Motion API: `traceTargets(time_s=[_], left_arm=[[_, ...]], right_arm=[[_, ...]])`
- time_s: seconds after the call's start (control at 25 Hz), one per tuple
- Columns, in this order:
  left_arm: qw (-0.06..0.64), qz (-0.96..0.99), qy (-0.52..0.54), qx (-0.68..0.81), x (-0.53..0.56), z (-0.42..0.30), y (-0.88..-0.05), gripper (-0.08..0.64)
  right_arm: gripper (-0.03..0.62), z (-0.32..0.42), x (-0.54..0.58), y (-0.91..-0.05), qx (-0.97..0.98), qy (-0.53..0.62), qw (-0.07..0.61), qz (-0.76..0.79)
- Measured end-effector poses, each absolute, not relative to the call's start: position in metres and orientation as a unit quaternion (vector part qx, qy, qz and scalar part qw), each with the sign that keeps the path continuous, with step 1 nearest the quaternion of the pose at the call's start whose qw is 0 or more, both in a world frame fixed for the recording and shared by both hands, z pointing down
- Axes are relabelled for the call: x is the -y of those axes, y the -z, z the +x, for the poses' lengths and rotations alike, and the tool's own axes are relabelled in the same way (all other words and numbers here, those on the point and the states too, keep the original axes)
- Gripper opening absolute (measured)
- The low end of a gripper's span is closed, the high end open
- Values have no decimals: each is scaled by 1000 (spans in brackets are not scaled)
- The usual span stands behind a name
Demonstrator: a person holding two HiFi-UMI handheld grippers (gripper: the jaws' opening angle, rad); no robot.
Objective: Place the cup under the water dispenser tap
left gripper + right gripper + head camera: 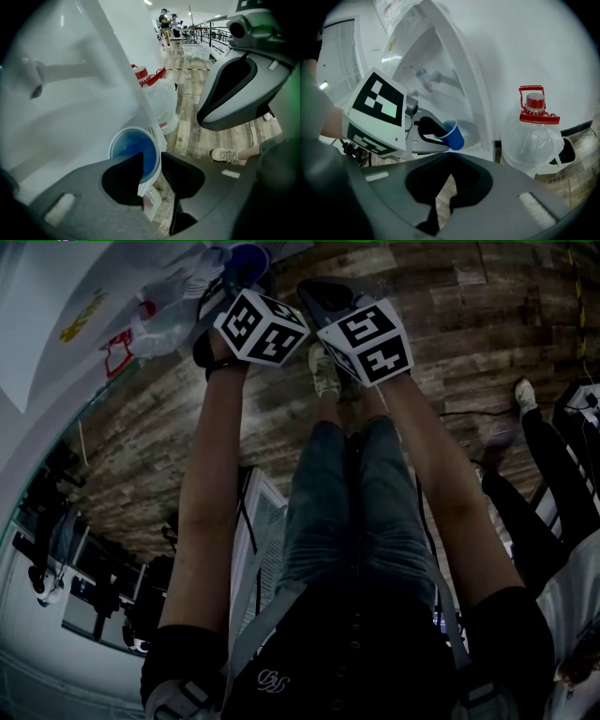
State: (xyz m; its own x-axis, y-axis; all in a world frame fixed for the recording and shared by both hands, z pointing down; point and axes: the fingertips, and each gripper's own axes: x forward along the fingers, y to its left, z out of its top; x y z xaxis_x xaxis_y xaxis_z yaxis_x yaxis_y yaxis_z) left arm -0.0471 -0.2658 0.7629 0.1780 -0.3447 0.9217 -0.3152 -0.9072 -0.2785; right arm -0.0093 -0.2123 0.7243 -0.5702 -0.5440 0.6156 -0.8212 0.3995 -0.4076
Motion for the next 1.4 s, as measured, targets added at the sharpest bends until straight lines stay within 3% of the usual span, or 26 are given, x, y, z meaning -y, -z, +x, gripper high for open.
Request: traceTargets(time_s=[0.56, 1.4], left_arm=[[24, -768, 594, -239, 266, -44, -755, 221], [-41, -813, 503, -290, 226, -42, -647, 222]], right_arm=[[-4, -1, 208, -714, 814, -345, 196, 423], [-3, 4, 203, -616, 831, -301, 208, 420]])
